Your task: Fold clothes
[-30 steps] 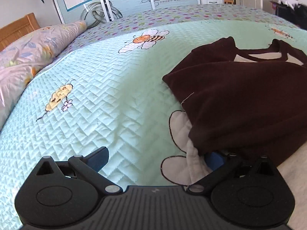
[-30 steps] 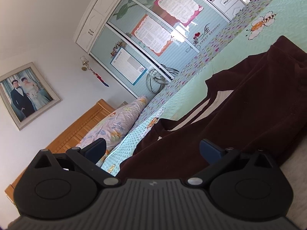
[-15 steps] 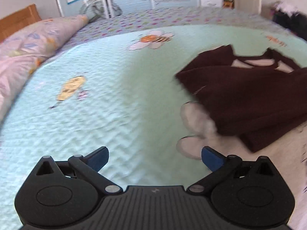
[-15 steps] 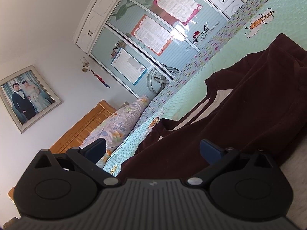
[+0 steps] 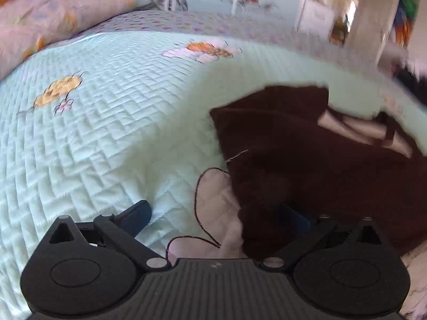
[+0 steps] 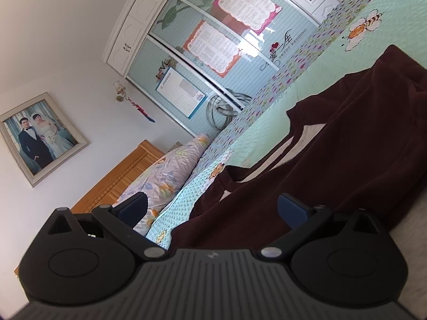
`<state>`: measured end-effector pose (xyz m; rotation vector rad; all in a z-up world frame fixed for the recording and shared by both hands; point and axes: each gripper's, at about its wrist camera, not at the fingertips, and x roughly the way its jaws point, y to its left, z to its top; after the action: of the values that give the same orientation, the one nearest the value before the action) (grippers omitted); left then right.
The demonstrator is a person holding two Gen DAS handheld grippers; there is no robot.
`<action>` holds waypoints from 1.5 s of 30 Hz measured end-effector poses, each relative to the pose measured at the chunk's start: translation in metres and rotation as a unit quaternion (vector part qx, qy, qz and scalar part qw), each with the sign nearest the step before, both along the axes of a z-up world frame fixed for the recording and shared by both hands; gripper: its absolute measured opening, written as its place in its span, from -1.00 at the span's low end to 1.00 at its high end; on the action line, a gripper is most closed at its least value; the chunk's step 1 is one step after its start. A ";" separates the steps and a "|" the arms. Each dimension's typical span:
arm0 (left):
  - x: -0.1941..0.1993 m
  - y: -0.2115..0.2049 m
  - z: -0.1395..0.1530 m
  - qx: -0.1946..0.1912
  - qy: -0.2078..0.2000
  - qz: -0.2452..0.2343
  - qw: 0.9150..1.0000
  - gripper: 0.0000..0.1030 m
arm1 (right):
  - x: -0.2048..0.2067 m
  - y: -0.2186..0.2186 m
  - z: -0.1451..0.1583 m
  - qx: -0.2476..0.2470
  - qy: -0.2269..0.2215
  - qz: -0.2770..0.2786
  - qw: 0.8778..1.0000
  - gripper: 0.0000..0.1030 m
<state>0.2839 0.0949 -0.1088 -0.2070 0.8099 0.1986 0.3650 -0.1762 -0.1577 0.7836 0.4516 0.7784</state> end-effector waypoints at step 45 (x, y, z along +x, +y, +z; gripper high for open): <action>0.027 -0.072 0.028 0.138 -0.059 0.090 0.985 0.99 | 0.016 -0.040 0.018 -0.005 0.009 -0.078 0.997 0.99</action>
<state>0.3111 0.0232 -0.0811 -0.0299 0.6384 0.4610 0.3805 -0.2163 -0.1392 0.8077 0.4058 0.6238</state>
